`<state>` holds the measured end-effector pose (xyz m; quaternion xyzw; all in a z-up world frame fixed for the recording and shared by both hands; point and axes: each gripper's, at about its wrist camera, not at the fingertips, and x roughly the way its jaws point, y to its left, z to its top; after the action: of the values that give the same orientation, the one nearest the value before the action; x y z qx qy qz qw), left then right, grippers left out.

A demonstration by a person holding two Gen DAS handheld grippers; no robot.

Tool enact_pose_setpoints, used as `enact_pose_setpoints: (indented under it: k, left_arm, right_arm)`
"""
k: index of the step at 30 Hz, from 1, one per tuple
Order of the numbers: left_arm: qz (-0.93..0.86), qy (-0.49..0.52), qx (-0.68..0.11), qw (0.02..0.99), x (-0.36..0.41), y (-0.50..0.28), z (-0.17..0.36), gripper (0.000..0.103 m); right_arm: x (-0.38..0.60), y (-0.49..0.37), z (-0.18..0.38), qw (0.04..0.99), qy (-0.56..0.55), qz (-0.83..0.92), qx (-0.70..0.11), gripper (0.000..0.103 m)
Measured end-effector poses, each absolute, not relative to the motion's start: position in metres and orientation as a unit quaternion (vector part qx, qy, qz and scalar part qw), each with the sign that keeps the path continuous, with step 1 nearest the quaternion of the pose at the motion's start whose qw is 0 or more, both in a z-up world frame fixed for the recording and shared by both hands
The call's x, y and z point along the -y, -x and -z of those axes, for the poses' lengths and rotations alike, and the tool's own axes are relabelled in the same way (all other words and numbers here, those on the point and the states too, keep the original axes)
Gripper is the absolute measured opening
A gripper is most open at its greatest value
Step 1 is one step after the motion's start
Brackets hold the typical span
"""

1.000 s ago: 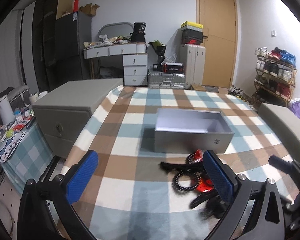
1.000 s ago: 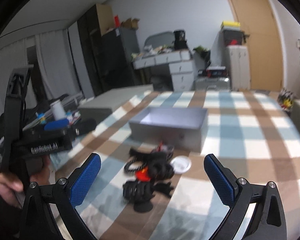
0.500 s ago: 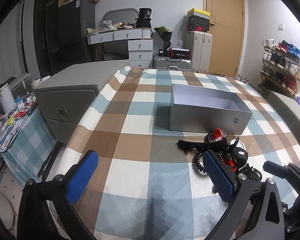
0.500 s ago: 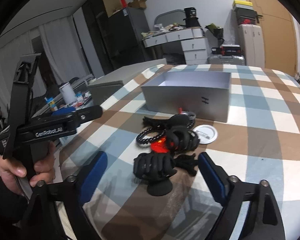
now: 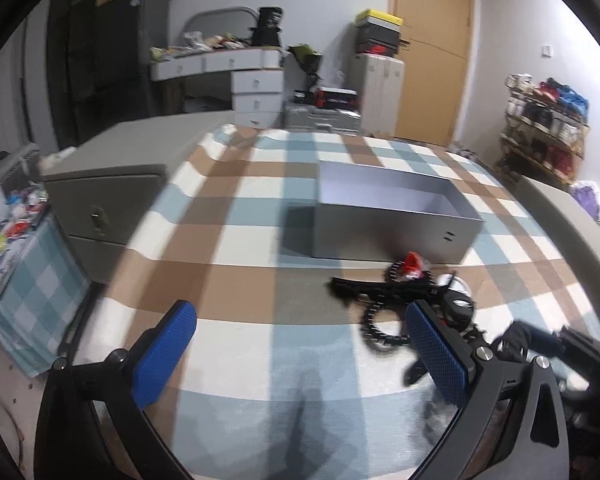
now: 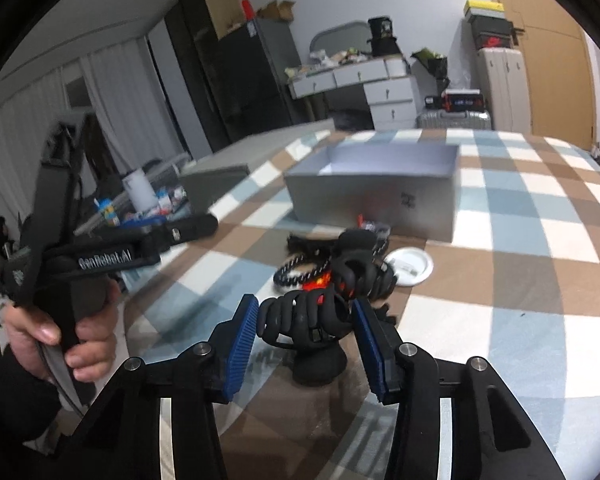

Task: Organize jewelry
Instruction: 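Grasp the black claw hair clips with the right gripper, then grasp a black hair clip with the left gripper while the right gripper holds its clips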

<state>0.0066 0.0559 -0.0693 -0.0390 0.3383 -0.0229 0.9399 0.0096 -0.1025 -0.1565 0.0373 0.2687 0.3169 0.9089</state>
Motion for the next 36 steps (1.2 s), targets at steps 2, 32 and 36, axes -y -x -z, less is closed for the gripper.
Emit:
enact_pose_setpoints:
  k: [2,32,36]
  left_arm:
    - [0.038,0.043,-0.344,0.937,-0.052,-0.010,0.070,0.102]
    - [0.240,-0.096,-0.412,0.874,0.041,-0.058,0.087,0.062]
    - [0.238,-0.125,-0.401,0.876,0.045,-0.056,0.086,0.050]
  right_arm:
    - [0.112,-0.010,0.149,0.913,-0.049,-0.311,-0.258,0.047]
    - [0.185,-0.044,0.142,0.929,-0.116,-0.255,-0.240,0.047]
    - [0.186,-0.046,0.143,0.929,-0.117,-0.254,-0.241,0.047]
